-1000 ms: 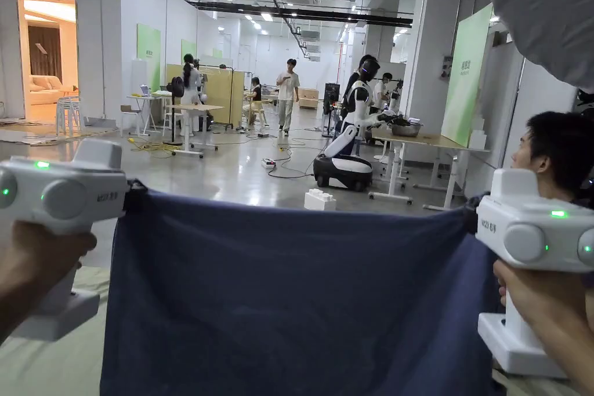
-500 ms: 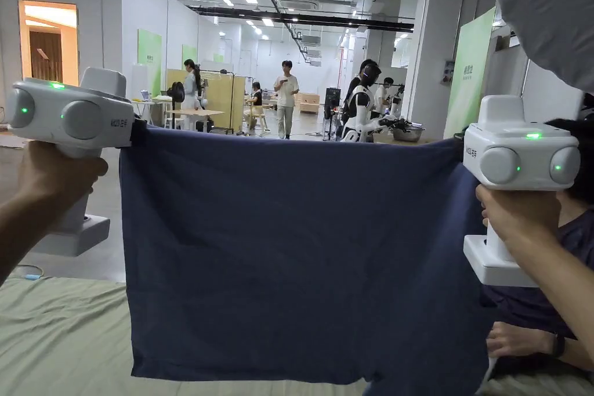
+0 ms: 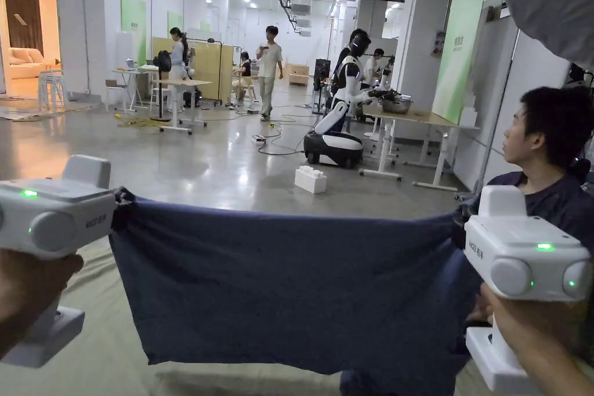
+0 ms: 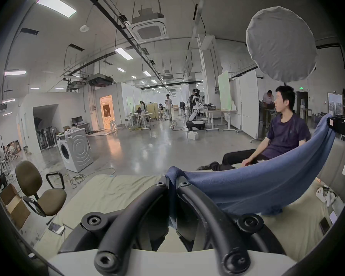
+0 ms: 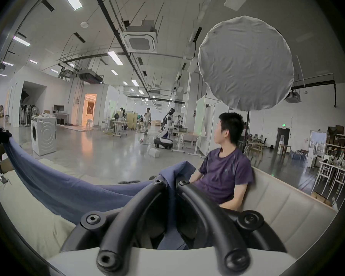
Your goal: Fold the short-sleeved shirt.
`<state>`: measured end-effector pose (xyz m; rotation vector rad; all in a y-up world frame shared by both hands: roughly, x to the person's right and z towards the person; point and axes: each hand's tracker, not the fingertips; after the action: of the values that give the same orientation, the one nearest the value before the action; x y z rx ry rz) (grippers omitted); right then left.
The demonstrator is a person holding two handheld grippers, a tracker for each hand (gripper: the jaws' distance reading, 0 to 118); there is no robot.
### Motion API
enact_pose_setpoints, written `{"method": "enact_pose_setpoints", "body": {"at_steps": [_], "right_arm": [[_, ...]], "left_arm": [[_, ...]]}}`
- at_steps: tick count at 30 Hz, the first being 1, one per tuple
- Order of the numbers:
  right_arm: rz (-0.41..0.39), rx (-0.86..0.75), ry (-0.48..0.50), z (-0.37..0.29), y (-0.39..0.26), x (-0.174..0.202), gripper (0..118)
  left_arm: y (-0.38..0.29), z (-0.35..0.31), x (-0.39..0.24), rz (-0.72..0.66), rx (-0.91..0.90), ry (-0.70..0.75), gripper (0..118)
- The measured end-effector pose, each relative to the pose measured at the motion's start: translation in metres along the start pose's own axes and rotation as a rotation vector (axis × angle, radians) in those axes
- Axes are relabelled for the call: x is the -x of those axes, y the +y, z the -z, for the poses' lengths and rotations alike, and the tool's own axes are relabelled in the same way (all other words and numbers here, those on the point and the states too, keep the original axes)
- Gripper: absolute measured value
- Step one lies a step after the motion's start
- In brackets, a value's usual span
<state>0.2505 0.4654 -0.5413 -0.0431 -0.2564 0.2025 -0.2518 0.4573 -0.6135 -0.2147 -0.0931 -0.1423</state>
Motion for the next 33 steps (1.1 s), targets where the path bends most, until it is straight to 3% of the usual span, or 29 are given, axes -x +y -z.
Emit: {"method": "enact_pose_setpoints", "body": {"at_steps": [18,23,28,33], "right_arm": [[-0.024,0.166,0.062,-0.213,-0.160,0.012,6],[0.045,0.351,0.087,-0.251,-0.201,0.007,6],[-0.022,0.470,0.127,-0.277,-0.237,0.009,6],[-0.032,0.597,0.140,-0.285,-0.269,0.010,6]], "left_arm": [[-0.203,-0.176,0.005,-0.186,0.177,-0.043,6],[-0.250,-0.208,0.006,-0.262,0.290,-0.068,6],[-0.295,-0.222,0.002,-0.255,0.386,-0.061,6],[-0.322,-0.225,-0.006,-0.214,0.488,-0.077,6]]}}
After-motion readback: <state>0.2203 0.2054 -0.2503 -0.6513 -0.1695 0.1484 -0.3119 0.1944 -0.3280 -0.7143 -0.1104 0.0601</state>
